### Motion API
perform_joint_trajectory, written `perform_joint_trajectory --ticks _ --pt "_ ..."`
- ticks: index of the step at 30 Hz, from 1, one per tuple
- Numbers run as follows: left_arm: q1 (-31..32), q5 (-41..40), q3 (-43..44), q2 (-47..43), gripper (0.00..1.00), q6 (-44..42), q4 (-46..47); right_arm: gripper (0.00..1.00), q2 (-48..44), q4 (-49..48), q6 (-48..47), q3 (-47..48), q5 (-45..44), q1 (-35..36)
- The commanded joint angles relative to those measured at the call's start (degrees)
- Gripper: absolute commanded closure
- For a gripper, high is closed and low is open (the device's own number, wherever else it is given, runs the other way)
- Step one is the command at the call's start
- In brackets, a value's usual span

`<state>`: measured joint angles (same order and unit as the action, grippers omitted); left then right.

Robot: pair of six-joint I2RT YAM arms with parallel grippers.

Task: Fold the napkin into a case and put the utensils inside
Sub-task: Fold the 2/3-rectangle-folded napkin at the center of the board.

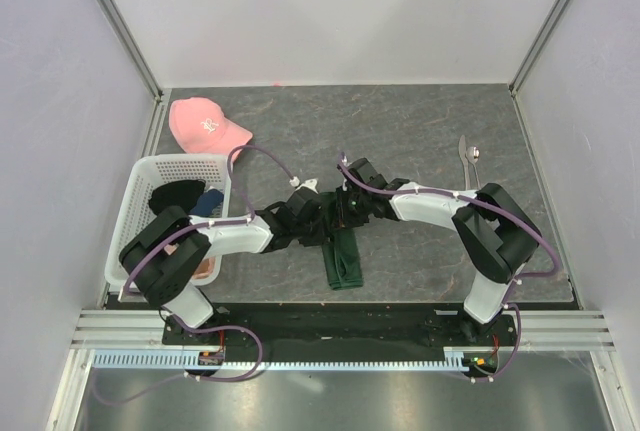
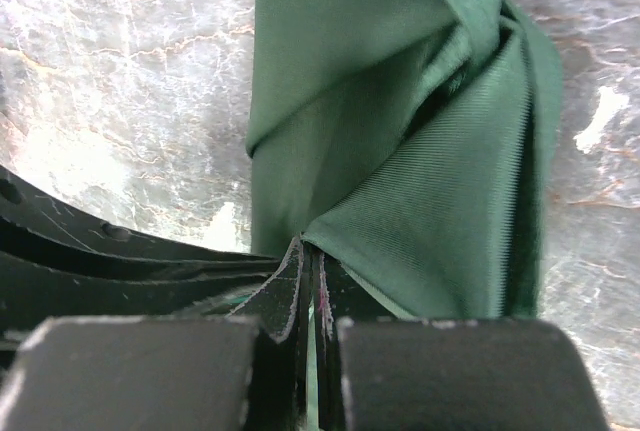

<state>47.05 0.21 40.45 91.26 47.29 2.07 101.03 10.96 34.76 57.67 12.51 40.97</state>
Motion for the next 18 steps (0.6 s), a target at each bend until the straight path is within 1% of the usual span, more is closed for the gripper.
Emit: perform_joint_trajectory --ticks 1,7,9,10,12,13,15,16,18 --pt "1.03 -0.38 -0.45 1.28 0.90 0.79 2.33 1.00 -1.55 0.20 2.06 2.18 -1.26 0.60" --pt "1.12 -1.08 -1.42 -0.20 0.91 0.35 1.98 1.00 2.67 -4.19 3.47 1.22 -0.82 0.60" --pt "1.12 -1.78 -1.86 -2.66 0.90 0.09 0.58 1.00 3.81 -4.55 3.47 1.04 -1.00 0.60" --pt "1.12 -1.88 -2.65 -3.89 0.86 0.17 0.22 1.00 3.99 -4.55 3.38 1.04 -1.17 0.60" --pt "1.03 -1.53 -3.62 -8.19 0.75 0.44 0.13 1.00 4.35 -4.81 3.64 0.78 -1.18 0.60" --pt "0.94 -1.18 -4.23 -9.08 0.66 0.61 -0.04 1.00 4.35 -4.90 3.91 0.52 -1.00 0.51" --pt "0.94 -0.39 -4.41 -10.66 0.61 0.96 -0.04 1.00 4.09 -5.95 5.31 -0.19 -0.39 0.51" --pt "0.85 1.27 -4.41 -10.58 0.59 1.14 0.22 1.00 3.91 -6.21 5.75 -0.62 -0.04 0.43" --pt "0.85 2.77 -4.41 -9.62 0.57 1.49 1.36 1.00 3.56 -6.92 7.07 -0.89 0.41 0.51"
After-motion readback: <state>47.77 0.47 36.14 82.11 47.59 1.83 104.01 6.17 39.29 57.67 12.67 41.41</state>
